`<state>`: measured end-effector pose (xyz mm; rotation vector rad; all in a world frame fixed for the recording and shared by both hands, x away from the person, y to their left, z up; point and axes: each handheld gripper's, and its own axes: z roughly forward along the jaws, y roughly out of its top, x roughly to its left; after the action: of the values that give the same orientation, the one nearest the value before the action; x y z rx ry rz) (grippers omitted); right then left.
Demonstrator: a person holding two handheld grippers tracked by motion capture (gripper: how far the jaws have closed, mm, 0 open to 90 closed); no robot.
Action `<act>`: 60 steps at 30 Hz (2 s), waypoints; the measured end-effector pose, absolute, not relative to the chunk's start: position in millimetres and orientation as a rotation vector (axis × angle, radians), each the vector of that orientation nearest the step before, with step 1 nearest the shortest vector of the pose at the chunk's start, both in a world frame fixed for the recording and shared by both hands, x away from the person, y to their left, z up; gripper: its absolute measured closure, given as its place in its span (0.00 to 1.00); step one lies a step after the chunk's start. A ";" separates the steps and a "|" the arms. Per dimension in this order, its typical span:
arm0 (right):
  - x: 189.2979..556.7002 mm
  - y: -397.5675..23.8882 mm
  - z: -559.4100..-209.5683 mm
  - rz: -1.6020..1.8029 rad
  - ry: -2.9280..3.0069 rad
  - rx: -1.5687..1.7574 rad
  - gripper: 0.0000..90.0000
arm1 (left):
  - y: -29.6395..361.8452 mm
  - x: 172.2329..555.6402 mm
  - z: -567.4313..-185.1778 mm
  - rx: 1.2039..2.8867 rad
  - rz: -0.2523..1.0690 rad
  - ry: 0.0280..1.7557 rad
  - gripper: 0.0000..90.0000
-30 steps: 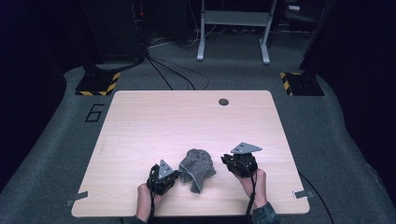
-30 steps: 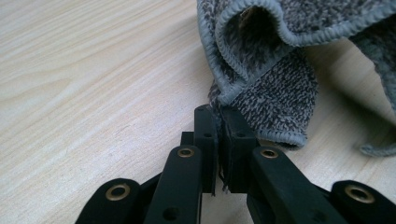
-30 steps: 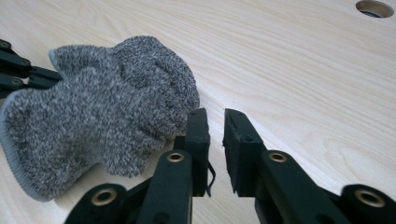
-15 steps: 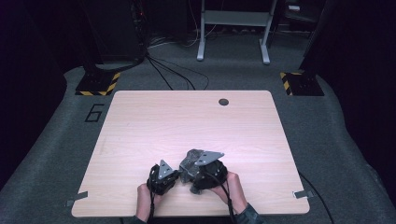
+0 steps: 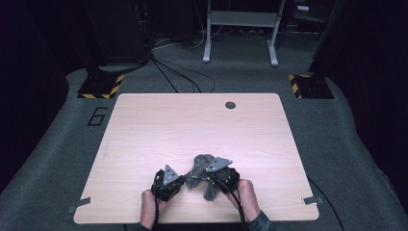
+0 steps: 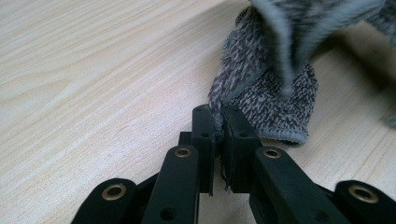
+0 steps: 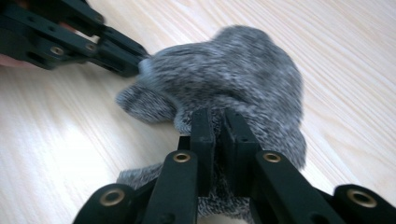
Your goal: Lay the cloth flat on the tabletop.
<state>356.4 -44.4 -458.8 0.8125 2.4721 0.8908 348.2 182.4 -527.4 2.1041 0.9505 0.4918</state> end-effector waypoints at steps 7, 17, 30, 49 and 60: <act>359.3 -69.8 -454.3 0.963 2.405 0.909 0.94 | 182.1 348.0 -527.5 2.102 0.493 0.952 0.93; 369.5 -117.4 -450.4 1.057 2.264 1.082 0.95 | 182.5 348.3 -527.3 2.104 0.492 0.951 0.93; 383.7 -172.9 -473.0 0.992 2.176 1.301 0.94 | 182.0 348.0 -527.4 2.101 0.494 0.955 0.93; 360.8 -73.0 -462.8 1.070 2.405 0.974 0.36 | 181.2 347.5 -527.8 2.102 0.509 0.948 0.93; 365.8 -52.3 -479.6 0.936 2.367 0.932 0.76 | 180.5 347.0 -527.8 2.107 0.521 0.939 0.93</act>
<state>365.8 -52.3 -479.6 0.9321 2.3671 0.9363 347.0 180.5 -527.8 2.1070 0.9394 0.5205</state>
